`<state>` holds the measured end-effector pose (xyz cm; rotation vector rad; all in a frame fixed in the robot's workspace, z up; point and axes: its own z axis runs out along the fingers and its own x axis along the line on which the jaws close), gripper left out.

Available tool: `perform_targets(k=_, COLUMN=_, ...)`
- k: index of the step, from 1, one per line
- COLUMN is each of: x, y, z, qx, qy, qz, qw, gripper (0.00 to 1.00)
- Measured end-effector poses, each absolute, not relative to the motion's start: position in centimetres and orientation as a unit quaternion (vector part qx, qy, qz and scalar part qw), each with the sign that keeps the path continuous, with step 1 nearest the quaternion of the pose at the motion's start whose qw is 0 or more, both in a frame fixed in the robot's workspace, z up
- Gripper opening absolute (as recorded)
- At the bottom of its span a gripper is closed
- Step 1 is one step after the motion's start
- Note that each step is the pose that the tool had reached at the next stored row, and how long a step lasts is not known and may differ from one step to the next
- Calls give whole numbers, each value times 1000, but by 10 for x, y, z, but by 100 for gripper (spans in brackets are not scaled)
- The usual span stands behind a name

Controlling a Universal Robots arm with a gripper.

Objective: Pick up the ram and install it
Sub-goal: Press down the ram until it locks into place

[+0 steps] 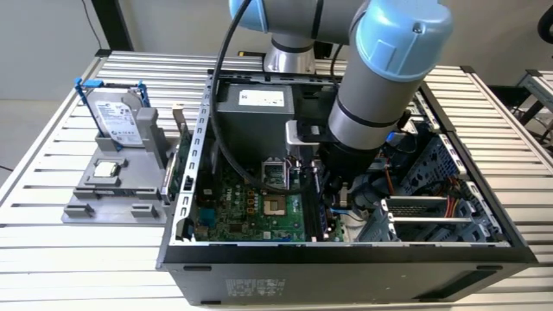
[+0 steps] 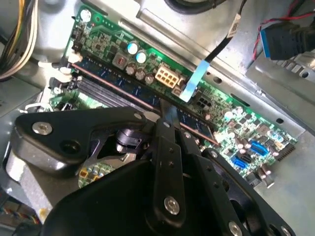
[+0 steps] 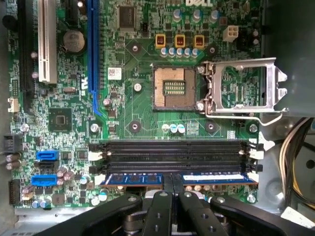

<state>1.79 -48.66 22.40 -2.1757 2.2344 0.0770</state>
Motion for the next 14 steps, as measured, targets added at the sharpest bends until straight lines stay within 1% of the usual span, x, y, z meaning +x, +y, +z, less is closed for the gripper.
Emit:
perform_targets(k=2, x=18, y=-487, z=234, qx=-697, qy=716, qz=24, qw=10, gripper=0)
perform_targets(k=14, x=18, y=-487, z=289, qx=-697, qy=716, qz=24, qw=10, gripper=0)
